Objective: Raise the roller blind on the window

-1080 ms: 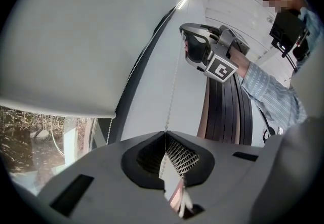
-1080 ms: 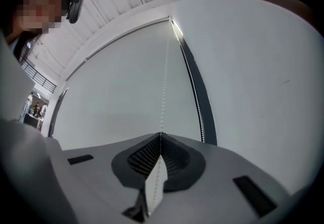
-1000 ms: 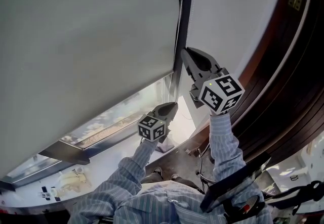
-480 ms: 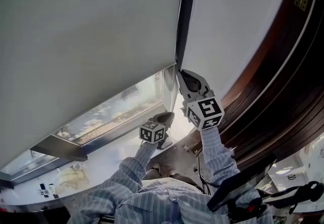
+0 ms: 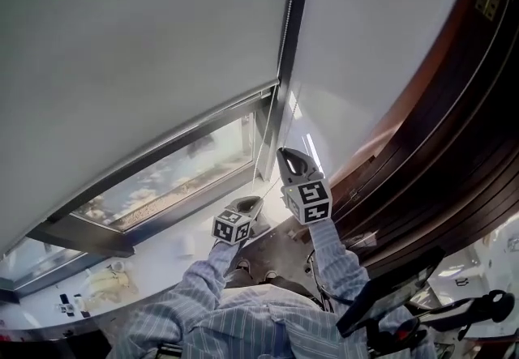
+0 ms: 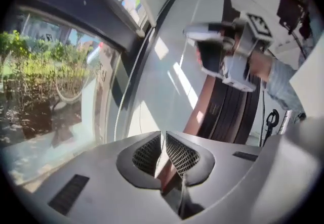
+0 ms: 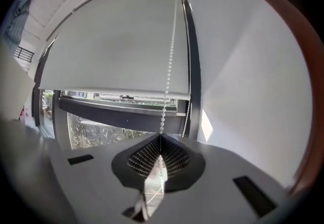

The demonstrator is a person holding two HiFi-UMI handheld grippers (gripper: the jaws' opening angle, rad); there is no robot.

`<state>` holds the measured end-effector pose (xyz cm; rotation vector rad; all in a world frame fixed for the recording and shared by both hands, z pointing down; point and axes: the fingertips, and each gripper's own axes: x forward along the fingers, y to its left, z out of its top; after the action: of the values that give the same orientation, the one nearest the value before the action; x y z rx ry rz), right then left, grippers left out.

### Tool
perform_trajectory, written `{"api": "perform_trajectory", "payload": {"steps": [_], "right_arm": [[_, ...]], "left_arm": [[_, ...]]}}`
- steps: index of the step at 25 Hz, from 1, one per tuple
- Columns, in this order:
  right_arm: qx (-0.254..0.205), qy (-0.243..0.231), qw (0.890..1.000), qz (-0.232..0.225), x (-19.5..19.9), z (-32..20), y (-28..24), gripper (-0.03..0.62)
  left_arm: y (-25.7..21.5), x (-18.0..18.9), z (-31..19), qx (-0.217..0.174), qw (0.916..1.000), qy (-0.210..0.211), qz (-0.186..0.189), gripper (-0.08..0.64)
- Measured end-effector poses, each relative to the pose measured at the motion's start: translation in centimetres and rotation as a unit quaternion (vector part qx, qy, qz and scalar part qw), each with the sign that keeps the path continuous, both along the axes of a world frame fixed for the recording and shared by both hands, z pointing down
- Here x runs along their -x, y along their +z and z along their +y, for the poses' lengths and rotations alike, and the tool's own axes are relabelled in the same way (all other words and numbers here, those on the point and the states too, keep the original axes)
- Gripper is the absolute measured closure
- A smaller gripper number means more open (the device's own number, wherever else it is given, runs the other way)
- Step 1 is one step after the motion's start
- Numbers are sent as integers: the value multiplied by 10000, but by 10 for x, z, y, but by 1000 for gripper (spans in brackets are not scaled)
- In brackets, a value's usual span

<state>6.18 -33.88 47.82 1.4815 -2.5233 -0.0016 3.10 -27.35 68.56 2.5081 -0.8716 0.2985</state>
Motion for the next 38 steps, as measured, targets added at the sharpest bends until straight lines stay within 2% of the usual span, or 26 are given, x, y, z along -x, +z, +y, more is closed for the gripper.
{"api": "perform_trajectory", "payload": {"steps": [1,3,5,8,10,13,15,18,22,24,28,30,32,34,38], "right_arm": [[-2,11,10000,11,-1,-2,1,586],[47,-37,10000,7,1,-5,-1,586],[92,-103,9999,-73,4,-5,-1,586],[88,-145,9996,-234,10,-3,0,586],[108,-213,9993,-276,18,-3,1,586],[163,-302,9990,-280,27,-1,4,586],[173,-311,9989,-294,28,1,4,586],[172,-303,9990,-297,28,4,5,586],[162,-274,9990,-323,26,8,6,586],[155,-250,9989,-359,24,9,5,586],[175,-228,9990,-348,22,13,10,586],[88,-193,9991,-369,20,16,10,586],[65,-173,9992,-357,21,19,14,586],[203,-175,9993,-246,24,24,30,586],[621,15,9980,-95,14,33,82,586]], "left_arm": [[-22,8,-5,-372,9988,-234,206,551],[-76,27,-18,-1081,9899,-668,620,526],[-142,34,-28,-1625,9781,-739,1068,494],[-254,21,-37,-2313,9588,-183,1641,460],[-325,7,-38,-2750,9436,263,1826,460],[-406,-11,-42,-3323,9246,582,1771,460],[-439,-20,-50,-3562,9175,559,1678,460],[-463,-25,-65,-3629,9167,372,1628,462],[-478,-28,-64,-3780,9082,352,1759,465],[-481,-28,-62,-3811,9059,353,1812,539],[-480,-24,-62,-3674,9062,279,2076,546],[-479,-21,-62,-3880,8993,123,2013,548],[-474,-15,-60,-3972,8928,-23,2125,548],[-460,-15,-59,-3845,8959,-44,2226,551],[-413,-28,-61,-3537,9152,1,1933,551]]}}
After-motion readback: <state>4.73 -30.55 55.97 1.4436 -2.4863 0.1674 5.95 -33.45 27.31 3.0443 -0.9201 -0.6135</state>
